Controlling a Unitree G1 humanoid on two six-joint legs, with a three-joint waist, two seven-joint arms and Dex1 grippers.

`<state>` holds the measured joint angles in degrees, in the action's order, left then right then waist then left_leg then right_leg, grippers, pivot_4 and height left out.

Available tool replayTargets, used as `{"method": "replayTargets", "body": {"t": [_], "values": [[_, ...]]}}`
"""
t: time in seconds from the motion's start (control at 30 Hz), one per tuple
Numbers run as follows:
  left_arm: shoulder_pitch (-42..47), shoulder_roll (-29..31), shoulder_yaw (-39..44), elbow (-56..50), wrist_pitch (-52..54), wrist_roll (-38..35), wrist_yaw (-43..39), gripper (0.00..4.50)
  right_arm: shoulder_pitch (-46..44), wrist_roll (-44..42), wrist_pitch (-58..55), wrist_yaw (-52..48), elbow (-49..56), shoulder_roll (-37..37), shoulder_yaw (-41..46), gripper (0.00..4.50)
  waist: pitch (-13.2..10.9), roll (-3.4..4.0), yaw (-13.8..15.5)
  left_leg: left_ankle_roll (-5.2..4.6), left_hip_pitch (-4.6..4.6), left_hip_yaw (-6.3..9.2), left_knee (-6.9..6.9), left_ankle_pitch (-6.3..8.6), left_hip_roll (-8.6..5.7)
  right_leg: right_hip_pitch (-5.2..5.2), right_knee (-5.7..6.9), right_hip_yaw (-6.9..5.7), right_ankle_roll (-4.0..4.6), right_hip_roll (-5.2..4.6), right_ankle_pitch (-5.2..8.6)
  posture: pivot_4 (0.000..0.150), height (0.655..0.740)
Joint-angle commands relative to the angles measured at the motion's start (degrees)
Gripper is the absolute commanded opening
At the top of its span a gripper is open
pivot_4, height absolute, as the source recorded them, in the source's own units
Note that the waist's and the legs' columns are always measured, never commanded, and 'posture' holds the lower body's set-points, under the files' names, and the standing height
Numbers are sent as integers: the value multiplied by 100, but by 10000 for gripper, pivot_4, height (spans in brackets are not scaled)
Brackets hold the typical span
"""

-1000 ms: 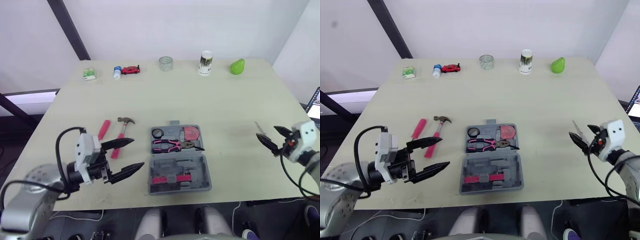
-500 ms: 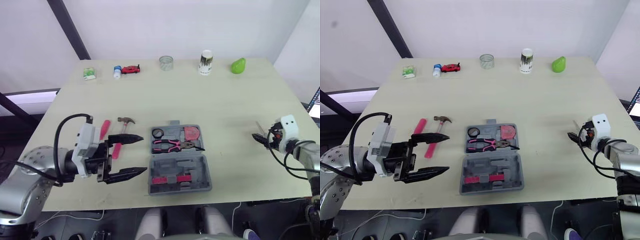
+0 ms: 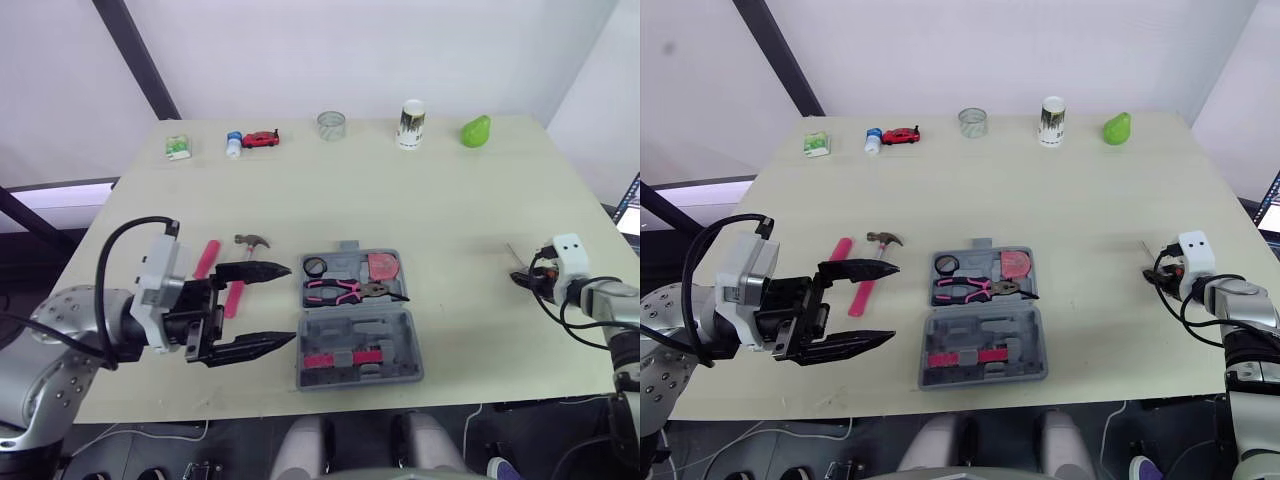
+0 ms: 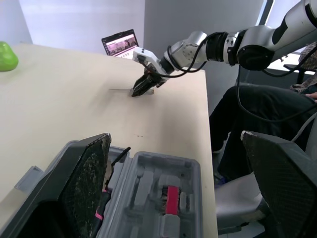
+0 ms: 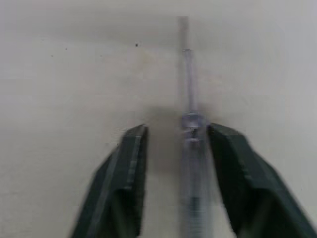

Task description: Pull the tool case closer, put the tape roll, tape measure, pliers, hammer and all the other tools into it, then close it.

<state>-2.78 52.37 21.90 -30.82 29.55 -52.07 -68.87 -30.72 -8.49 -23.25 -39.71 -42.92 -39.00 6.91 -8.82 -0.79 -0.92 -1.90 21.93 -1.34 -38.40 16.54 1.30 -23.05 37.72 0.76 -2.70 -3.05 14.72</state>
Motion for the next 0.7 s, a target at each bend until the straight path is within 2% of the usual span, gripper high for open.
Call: {"method": "replayTargets", "body": {"t": [0.03, 0.07, 0.13, 0.33, 0.5, 0.63, 0.7], "values": [[5, 27, 142, -146, 25, -184, -1, 45000, -80, 65, 147, 68, -15, -54, 33, 4622, 0, 0, 0, 0, 0, 0, 0, 0, 0, 0, 0, 0, 0, 0, 0, 1500, 7400], [13, 20, 141, -131, 25, -189, -13, 45000, -84, 83, 182, 105, -33, -54, 46, 2010, 0, 0, 0, 0, 0, 0, 0, 0, 0, 0, 0, 0, 0, 0, 0, 1500, 7400], [32, 18, 115, -71, -20, -154, -76, 45000, -90, 62, 220, 196, -49, -30, 115, 27, 0, 0, 0, 1, 0, -1, 0, 0, 0, 0, 0, 1, 0, 0, 0, 1500, 7400], [118, 11, -62, 242, -321, 200, -420, 45000, 254, -100, -82, 167, 726, -23, 179, 25, 0, 0, 9, 1, 1, 0, 0, 0, -1, 0, 0, -1, 0, 0, 0, 1500, 7400], [108, 4, -108, 377, -537, 370, -654, 45000, 1328, -646, -1344, 364, 3074, 186, 417, 24, 0, 1, 17, 1, 4, 4, 1, 0, 2, -1, -1, -4, 0, 0, 0, 1500, 7400], [138, -44, -175, 514, -634, 394, -791, 45000, 2374, -994, -3147, 1577, 5752, 1113, 619, 24, 0, 2, 15, 0, 5, 7, 4, 0, 7, -5, 5, -4, 1, 4, 1, 1500, 7400], [221, -68, -230, 583, -665, 423, -805, 45000, 2673, -1015, -3629, 1900, 6532, 1421, 501, 24, -2, 6, 14, 1, 5, 7, 4, 0, 8, -8, 10, -2, 1, 5, 1, 1500, 7400]]}}
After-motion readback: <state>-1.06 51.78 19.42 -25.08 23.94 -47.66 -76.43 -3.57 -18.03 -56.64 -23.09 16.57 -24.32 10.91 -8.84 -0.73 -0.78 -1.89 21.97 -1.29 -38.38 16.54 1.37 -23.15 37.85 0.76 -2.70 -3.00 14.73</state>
